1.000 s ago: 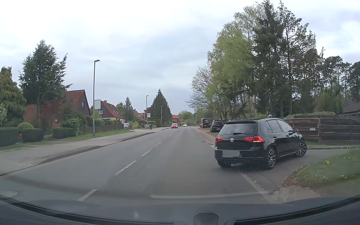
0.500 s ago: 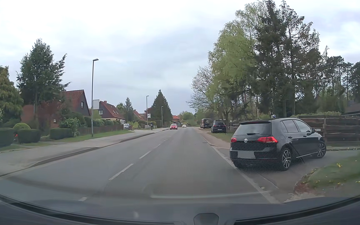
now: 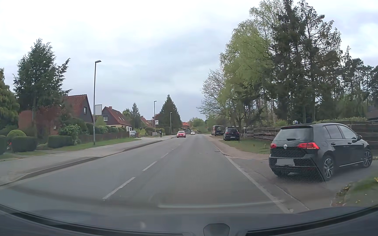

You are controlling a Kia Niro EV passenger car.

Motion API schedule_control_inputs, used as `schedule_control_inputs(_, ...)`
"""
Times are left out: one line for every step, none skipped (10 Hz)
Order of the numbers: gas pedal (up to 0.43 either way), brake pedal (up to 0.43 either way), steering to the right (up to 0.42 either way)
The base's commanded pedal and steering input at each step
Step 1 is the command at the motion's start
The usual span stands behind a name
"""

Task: Follow the waypoints while adhering to traffic rules and regulations

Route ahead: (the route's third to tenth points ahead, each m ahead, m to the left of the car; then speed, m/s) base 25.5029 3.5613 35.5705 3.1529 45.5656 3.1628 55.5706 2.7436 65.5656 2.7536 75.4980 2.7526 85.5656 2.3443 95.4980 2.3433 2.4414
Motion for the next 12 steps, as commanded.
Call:
schedule_control_inputs(0.429,0.000,-0.011)
schedule_control_inputs(0.429,0.000,-0.007)
schedule_control_inputs(0.441,0.000,-0.006)
schedule_control_inputs(0.441,0.000,-0.006)
schedule_control_inputs(0.449,0.000,-0.006)
schedule_control_inputs(0.449,0.000,-0.006)
schedule_control_inputs(0.449,0.000,-0.006)
schedule_control_inputs(0.449,0.000,-0.005)
schedule_control_inputs(0.461,0.000,-0.004)
schedule_control_inputs(0.461,0.000,-0.002)
schedule_control_inputs(0.461,0.000,0.000)
schedule_control_inputs(0.461,0.000,0.000)
